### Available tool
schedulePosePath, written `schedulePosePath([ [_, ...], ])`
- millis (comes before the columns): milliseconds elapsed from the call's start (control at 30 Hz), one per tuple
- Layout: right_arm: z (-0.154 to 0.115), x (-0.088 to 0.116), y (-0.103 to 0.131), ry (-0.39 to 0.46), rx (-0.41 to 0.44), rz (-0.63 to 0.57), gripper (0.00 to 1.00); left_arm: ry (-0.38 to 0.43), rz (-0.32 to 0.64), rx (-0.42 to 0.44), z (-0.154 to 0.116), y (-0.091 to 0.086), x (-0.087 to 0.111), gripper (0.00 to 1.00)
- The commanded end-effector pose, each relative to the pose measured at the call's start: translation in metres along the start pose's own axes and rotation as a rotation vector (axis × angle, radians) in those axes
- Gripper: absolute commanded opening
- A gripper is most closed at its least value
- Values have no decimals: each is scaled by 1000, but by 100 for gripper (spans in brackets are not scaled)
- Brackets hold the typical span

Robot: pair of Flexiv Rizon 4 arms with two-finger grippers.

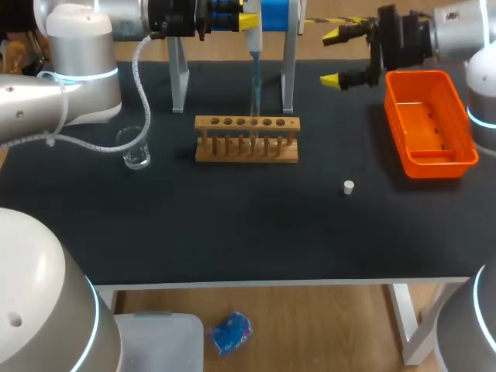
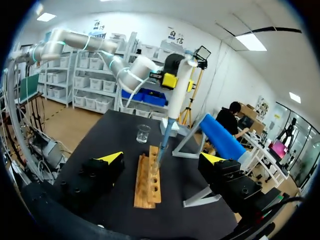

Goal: Invert the test tube, pick up the pipette, mount the tip to pipette, aspirate from beaker and dispense into the tube, eject the tip, return the pipette, and cap with the stopper.

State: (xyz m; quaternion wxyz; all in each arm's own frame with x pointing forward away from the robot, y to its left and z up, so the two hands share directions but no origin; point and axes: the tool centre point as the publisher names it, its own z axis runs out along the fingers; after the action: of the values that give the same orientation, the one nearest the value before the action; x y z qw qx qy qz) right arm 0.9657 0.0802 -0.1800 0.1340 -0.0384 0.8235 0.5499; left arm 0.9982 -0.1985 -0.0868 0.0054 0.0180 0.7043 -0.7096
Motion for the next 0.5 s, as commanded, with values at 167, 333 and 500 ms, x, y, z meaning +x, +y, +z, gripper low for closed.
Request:
schedulePosePath([
  [167, 32, 8, -31, 27, -47, 45, 100, 1, -1, -2, 0, -1, 0, 0],
  [333, 49, 12, -36, 37, -74, 67, 100, 1, -1, -2, 0, -1, 0, 0],
  [500, 66, 15, -39, 54, -84, 73, 100, 1, -1, -2, 0, -1, 0, 0],
])
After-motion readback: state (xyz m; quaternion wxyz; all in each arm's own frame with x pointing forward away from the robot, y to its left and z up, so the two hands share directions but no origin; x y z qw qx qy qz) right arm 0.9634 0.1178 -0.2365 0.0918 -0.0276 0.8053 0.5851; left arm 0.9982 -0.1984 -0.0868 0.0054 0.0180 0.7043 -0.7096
